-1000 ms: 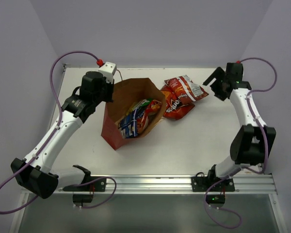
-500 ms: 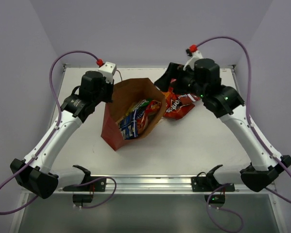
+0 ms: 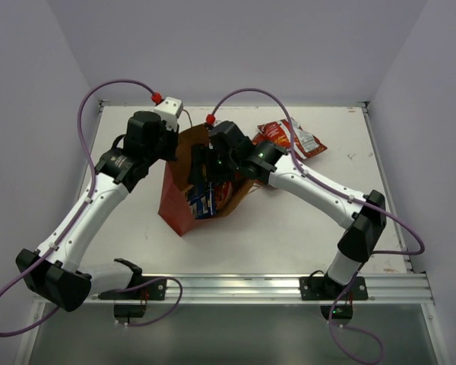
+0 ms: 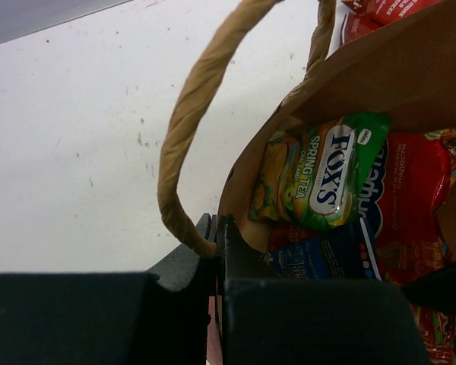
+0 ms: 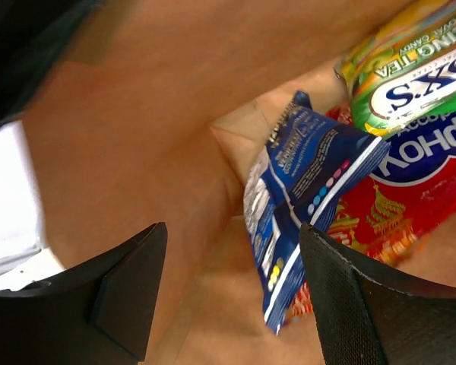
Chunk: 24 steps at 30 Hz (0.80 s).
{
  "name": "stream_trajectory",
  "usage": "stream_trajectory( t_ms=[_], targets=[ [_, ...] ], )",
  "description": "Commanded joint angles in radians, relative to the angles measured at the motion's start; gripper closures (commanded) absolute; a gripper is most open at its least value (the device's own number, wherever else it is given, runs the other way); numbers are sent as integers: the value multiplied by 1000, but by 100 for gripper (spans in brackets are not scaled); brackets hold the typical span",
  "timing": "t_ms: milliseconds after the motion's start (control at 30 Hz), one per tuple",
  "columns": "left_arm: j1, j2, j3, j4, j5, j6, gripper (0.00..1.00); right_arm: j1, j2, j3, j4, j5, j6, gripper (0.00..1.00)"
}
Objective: Take the snacks out of the paper bag
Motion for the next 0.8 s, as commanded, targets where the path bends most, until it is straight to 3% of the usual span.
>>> stream_trajectory(
  t_ms=[0,467,600,700,733,767],
  targets=[
    [7,-48,42,45,0,4,100,0,20,28,-21,41,51,28],
    [7,-59,32,47,15,0,100,1,68,-59,-41,147,140,30],
    [7,-59,29,47,18,0,100,1,86,-86,1,114,154,36],
    [7,-60,28,47,15,1,100,1,109,-76,4,115,154,52],
    [7,-60,28,47,12,1,100,1,109,-70,-4,115,151,67],
    [7,-62,28,47,10,3,100,1,105,-52,-11,117,148,75]
  ],
)
